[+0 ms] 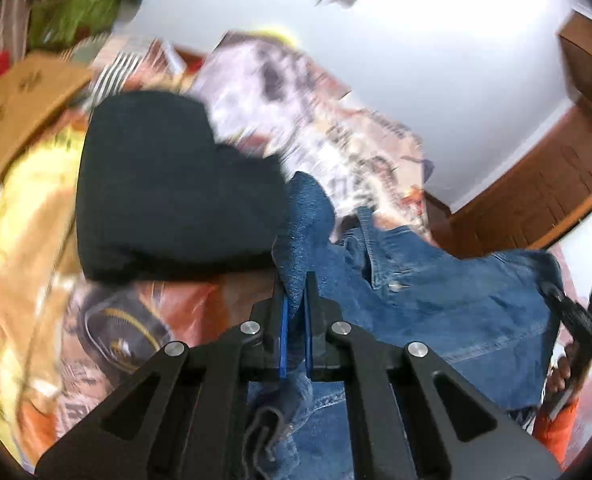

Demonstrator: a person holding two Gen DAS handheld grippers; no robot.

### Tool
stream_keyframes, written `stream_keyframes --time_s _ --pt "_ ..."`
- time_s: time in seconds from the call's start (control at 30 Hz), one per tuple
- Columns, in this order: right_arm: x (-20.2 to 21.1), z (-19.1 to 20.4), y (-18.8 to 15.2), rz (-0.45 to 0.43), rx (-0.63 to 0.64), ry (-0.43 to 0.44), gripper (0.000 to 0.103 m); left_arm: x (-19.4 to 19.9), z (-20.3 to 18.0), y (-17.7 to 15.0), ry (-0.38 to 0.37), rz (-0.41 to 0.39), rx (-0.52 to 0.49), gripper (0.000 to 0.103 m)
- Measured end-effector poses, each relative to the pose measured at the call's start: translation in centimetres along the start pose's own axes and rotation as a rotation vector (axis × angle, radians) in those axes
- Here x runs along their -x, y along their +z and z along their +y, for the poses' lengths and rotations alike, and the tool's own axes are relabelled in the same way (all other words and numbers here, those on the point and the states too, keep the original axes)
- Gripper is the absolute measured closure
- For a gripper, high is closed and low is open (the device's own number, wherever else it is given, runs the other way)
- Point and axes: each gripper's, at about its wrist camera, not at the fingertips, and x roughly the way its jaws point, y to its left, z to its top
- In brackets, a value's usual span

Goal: Fold large clothes

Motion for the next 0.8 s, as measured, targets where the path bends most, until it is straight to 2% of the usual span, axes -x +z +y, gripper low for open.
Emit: stream_keyframes --time_s 0.13,0.27,0.37,0.53,0.6,0.8 --pt "-0.4 1.5 2.5 -0.034 0.056 -0.014 0.095 2.2 -3.2 2.0 -0.003 -0.045 -0.084 0.099" --pt "-1.8 0.9 4.6 -0.049 0.061 -0.04 0.095 2.5 -4.2 3.5 0.017 -0.079 -0.115 0.099" --pt "-3.2 -0.6 5.5 -0.037 0.045 -0.074 0.095 0.6 -3.0 4.9 0.024 -0.072 -0.086 0.099" --pt "-6.9 -4.2 5.9 0.025 -0.003 -0.136 0.095 -4.3 -0.1 5.8 0.127 -0.039 -0.068 0.101" --pt "-8.8 -6.2 5.5 0.054 -0.036 -0.165 0.095 -6.3 1.5 6.2 0.171 -0.026 -0.045 0.101" --pt "-12.6 -11.1 3.4 0.141 -0.136 -0.211 0.095 -10.6 5.7 6.5 0.224 0.024 0.017 0.101"
